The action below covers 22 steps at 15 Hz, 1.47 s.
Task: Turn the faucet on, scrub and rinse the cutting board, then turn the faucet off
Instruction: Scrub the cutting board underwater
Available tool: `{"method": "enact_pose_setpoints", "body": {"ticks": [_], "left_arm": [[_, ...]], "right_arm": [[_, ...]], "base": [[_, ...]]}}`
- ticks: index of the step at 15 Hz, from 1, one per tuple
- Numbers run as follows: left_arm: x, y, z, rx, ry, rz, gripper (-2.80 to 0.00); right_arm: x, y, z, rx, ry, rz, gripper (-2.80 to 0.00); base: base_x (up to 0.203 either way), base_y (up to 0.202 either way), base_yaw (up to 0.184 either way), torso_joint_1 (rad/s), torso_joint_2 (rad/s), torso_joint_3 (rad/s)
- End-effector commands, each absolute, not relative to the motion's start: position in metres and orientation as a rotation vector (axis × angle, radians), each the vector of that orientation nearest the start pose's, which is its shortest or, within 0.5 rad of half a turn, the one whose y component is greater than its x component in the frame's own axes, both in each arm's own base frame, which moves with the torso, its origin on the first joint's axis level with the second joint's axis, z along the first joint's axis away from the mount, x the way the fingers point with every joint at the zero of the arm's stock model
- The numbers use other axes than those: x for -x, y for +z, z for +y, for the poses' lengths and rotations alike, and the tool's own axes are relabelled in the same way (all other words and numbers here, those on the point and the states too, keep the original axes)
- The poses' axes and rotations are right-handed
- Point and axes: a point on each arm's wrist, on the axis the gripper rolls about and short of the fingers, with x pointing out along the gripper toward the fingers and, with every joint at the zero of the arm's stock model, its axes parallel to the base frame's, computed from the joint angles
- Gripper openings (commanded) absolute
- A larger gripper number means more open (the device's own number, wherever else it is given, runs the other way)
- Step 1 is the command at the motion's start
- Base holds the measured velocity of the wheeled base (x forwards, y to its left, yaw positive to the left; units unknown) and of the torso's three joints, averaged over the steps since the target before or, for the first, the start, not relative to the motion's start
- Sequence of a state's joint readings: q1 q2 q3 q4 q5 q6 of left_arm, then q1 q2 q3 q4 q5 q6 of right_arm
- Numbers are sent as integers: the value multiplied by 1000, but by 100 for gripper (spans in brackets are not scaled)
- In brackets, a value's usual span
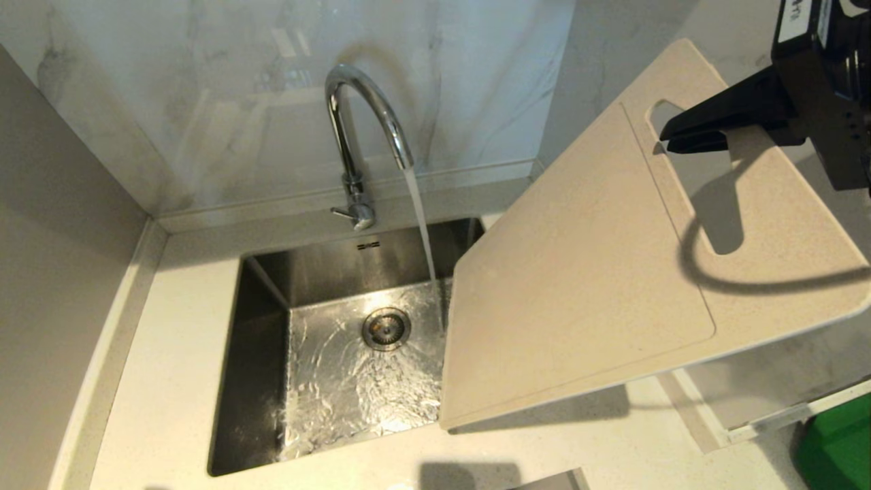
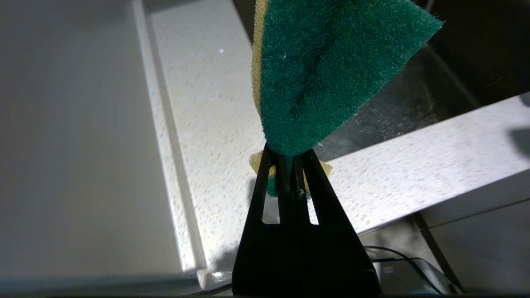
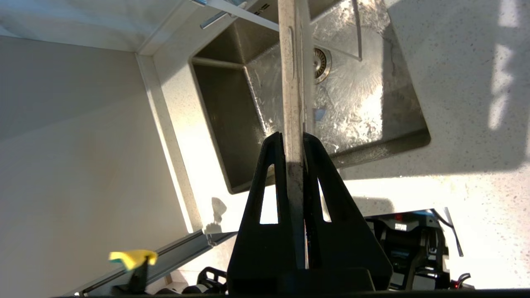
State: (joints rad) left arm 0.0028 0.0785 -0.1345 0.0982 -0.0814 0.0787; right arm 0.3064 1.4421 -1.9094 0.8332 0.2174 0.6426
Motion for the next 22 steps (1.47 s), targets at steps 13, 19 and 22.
{"method": "enact_pose_setpoints", "body": {"ticks": [13, 19, 22], "left_arm": [[-127, 295, -13, -109, -389, 160, -280], [-270, 344, -104, 58, -660, 198, -280], [-310, 325, -185, 116, -774, 280, -280]], "right_arm": [[-164, 409, 58, -610, 392, 510, -280], [-171, 406, 60, -612, 391, 530, -280], [-174, 402, 62, -609, 389, 551, -280]], "base": [[0, 0, 0, 0, 0, 0], [0, 0, 0, 0, 0, 0], [0, 0, 0, 0, 0, 0]]}}
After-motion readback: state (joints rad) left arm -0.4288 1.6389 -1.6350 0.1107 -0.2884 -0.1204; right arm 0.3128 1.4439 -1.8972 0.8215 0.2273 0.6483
